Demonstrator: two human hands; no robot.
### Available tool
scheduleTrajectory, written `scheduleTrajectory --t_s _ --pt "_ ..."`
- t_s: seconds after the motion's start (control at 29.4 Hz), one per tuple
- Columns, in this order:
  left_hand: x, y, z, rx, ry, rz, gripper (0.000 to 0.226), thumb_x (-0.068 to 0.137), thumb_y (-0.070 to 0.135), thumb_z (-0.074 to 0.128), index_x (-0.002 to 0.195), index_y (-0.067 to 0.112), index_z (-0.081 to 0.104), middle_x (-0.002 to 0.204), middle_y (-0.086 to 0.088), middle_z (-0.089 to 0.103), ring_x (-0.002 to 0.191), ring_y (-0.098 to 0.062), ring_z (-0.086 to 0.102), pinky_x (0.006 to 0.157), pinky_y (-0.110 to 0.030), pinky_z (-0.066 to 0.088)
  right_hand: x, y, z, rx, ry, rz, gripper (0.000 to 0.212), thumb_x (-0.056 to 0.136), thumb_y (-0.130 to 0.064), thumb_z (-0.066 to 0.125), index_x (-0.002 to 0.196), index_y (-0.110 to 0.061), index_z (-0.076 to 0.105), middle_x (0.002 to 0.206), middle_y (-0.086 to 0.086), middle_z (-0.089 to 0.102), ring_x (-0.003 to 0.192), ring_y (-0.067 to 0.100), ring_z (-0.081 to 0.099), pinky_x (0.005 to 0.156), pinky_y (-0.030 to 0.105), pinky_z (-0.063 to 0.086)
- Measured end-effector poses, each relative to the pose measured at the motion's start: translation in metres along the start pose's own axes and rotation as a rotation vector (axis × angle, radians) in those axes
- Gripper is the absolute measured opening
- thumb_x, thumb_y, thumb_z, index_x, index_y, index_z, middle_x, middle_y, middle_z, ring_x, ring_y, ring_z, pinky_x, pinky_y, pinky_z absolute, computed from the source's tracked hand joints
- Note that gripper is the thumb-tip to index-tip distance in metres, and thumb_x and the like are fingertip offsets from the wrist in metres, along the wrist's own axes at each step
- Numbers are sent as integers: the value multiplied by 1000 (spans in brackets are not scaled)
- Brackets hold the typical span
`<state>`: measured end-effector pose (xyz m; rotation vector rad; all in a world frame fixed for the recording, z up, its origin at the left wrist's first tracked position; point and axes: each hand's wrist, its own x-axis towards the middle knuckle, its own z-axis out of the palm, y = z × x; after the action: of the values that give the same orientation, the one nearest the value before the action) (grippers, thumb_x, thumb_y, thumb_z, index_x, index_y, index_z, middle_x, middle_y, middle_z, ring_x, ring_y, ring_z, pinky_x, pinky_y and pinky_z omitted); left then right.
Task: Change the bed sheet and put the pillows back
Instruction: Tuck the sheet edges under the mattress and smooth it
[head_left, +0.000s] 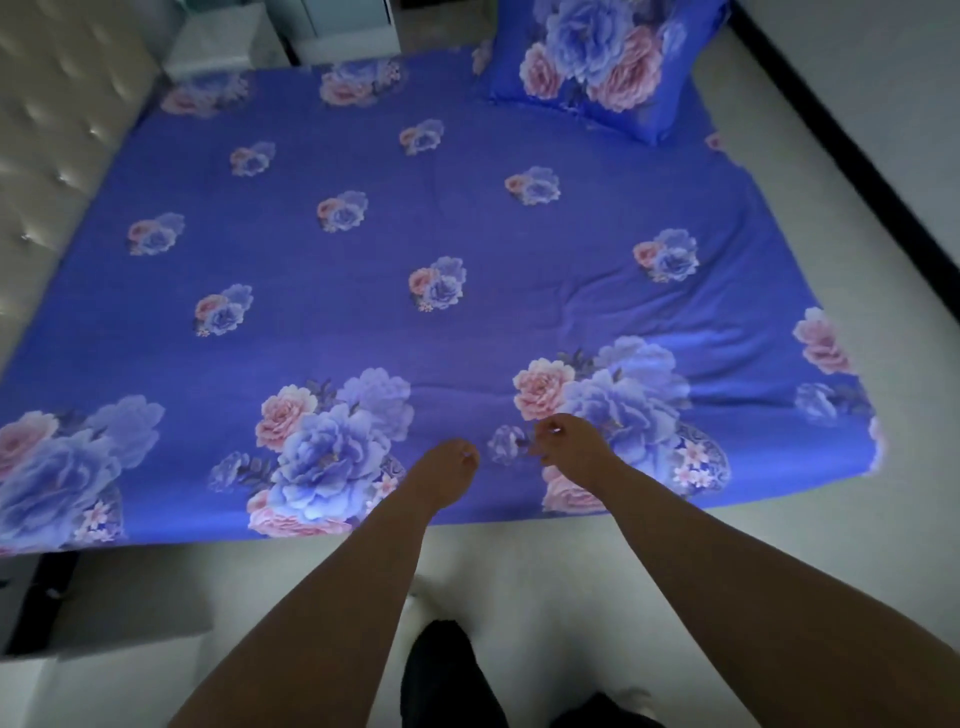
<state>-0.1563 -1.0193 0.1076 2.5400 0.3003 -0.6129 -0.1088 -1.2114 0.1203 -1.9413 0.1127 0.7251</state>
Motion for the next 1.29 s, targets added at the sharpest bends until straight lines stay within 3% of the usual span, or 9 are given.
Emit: scheduleTrajectory --t_s 0.1,0.2,0.34,0.54,0.61,0.68,1.09,1.19,1.29 --pt "-12 71 20 -112 76 19 28 99 17 42 117 3 59 125 -15 58 116 -28 54 93 -29 37 -26 4 -66 -28 0 -30 11 88 -11 54 85 -20 60 78 7 63 72 25 61 70 34 49" --pt "-16 139 31 -239 126 25 24 96 13 48 113 2 61 119 -17 62 113 -29 56 92 -31 39 -39 4 -132 105 78 -45 14 89 -1 52 79 -9 59 70 9 60 69 29 61 67 42 48" --pt "-1 198 40 -277 157 3 29 96 12 50 122 2 57 127 -14 59 117 -27 55 100 -30 36 -35 -5 -191 187 73 -73 9 93 1 49 93 -5 56 77 5 58 49 2 62 52 22 47" --pt "80 277 48 -295 189 -35 29 96 17 49 121 7 59 125 -13 60 118 -26 54 95 -21 28 17 -21 -294 254 76 -57 12 96 4 43 103 -2 51 51 -8 60 38 -3 57 38 10 40" --pt "120 306 49 -327 194 -62 30 96 20 49 123 11 58 123 -8 61 116 -25 55 86 -19 32 42 -26 -336 237 93 -56 16 96 5 43 109 3 52 57 3 62 36 -4 55 37 9 38" --pt "155 338 50 -360 169 -62 30 95 20 49 123 10 56 124 -9 61 116 -26 56 90 -23 37 66 -28 -376 208 111 -43 24 97 3 43 117 13 51 79 21 56 36 -5 54 36 9 38" --pt "332 548 83 -410 264 -124 29 94 14 50 120 6 57 121 -16 61 113 -31 56 94 -30 38 226 3 -616 -59 -1 -57 23 95 1 50 111 15 57 75 16 55 39 -4 55 41 8 41" --pt "365 603 97 -456 332 -189 28 93 12 50 118 3 58 120 -19 61 113 -32 57 93 -33 39 267 11 -671 -186 -75 -113 22 94 -2 53 108 13 59 84 15 59 54 9 57 58 19 45" --pt "387 668 121 -488 302 -239 29 94 13 51 120 2 56 122 -18 61 114 -30 57 97 -33 40 298 21 -732 -289 -171 -148 20 93 -3 54 106 10 62 84 15 60 60 17 52 60 22 44"
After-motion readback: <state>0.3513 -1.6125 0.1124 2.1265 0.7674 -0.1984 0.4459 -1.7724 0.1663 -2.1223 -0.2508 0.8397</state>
